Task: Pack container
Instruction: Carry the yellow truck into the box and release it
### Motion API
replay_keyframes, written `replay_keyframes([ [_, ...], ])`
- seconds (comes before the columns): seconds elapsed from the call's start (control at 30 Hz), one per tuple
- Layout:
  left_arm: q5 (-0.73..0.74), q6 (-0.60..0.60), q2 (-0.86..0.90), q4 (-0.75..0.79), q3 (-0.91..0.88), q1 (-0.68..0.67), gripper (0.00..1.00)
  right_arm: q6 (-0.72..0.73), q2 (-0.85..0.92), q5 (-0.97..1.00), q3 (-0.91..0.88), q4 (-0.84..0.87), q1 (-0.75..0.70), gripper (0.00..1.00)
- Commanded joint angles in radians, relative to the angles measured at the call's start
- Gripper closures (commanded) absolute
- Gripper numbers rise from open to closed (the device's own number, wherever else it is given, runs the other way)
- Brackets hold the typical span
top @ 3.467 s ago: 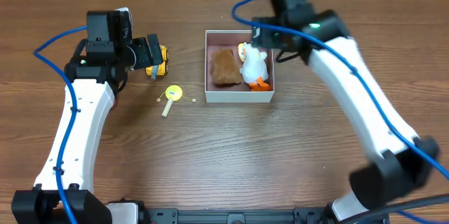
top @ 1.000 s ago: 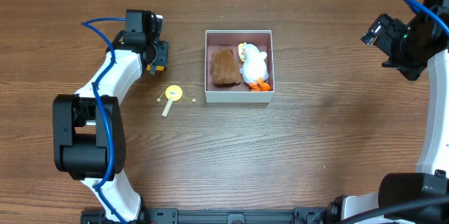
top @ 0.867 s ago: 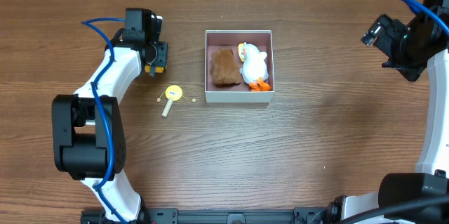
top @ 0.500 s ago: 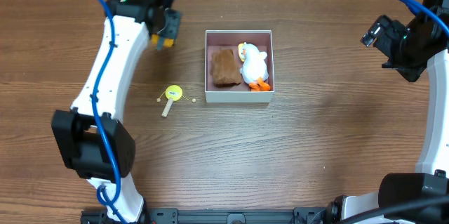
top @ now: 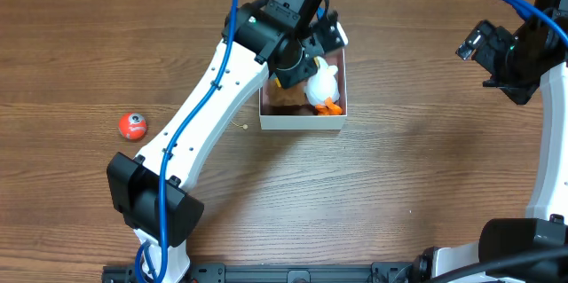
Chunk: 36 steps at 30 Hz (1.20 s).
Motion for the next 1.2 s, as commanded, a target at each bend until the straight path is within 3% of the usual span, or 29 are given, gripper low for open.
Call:
replay_keyframes([
  [0.0,0.156,0.340,-0.004,0.002,-0.087,0.002,0.96,0.001,0.000,0.008,0.002,0.000,-0.001,0.00],
  [0.1,0.165,0.455,0.007,0.043,-0.183,0.002,0.96,0.001,0.000,0.008,0.002,-0.003,-0.001,0.00],
  [0.33,0.243,0.411,0.024,0.268,-0.359,0.000,0.96,0.001,0.000,0.008,0.002,-0.010,-0.001,0.00],
  [0.43,0.243,0.411,0.024,0.297,-0.404,0.000,0.96,0.001,0.000,0.008,0.002,-0.012,-0.001,0.00],
  [0.67,0.242,0.288,0.024,0.340,-0.431,0.000,0.69,0.001,0.000,0.008,0.002,-0.017,-0.001,0.00],
  [0.8,0.243,0.194,0.024,0.387,-0.433,0.002,0.62,0.001,0.000,0.008,0.002,-0.026,-0.001,0.00],
  [0.97,0.319,0.182,0.025,0.416,-0.467,0.015,0.68,0.001,0.000,0.008,0.002,-0.029,-0.001,0.00],
  [1.17,0.319,0.177,0.047,0.417,-0.506,0.021,0.67,0.001,0.000,0.008,0.002,-0.029,-0.001,0.00],
])
